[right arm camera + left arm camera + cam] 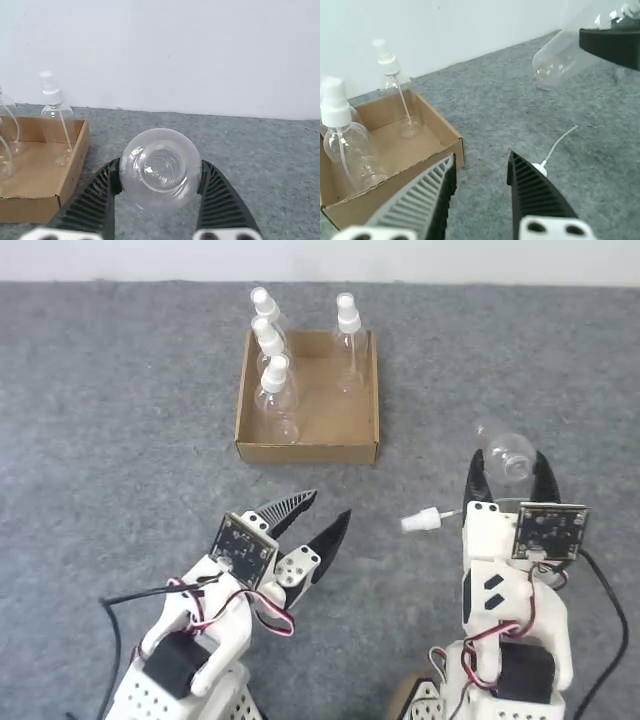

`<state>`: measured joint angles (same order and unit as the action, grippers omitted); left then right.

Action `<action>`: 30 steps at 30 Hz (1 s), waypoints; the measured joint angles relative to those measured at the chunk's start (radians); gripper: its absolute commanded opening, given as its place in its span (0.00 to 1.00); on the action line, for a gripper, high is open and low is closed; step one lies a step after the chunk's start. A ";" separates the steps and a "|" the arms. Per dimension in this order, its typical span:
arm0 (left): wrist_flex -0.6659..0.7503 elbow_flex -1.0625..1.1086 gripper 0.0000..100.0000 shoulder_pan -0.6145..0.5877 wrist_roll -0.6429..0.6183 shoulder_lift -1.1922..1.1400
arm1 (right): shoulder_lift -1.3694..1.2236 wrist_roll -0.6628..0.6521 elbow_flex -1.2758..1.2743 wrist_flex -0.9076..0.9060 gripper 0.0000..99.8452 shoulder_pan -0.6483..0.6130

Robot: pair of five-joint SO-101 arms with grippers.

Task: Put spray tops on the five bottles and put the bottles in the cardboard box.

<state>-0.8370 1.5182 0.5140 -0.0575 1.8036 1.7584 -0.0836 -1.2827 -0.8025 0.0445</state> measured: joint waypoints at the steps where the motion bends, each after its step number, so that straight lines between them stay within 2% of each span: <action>1: -0.006 -0.011 0.16 0.000 0.000 -0.005 | 0.000 0.000 0.000 0.000 0.04 0.000; 4: -0.008 -0.052 0.16 0.000 0.000 -0.060 | 0.000 0.000 0.000 0.000 0.04 0.000; 8: 0.000 -0.137 0.17 0.000 0.000 -0.261 | 0.000 0.000 0.000 0.002 0.04 0.000; 13: 0.092 -0.219 0.23 0.000 0.000 -0.562 | 0.000 0.000 0.000 0.002 0.04 0.005; 18: 0.183 -0.290 0.24 0.000 0.000 -0.825 | 0.000 0.000 0.000 0.015 0.04 0.060; 30: 0.236 -0.517 0.24 0.172 0.000 -1.379 | 0.000 0.000 0.000 0.028 0.04 0.095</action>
<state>-0.6007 1.0012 0.6859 -0.0575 0.4242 1.7584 -0.0836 -1.2827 -0.7748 0.1396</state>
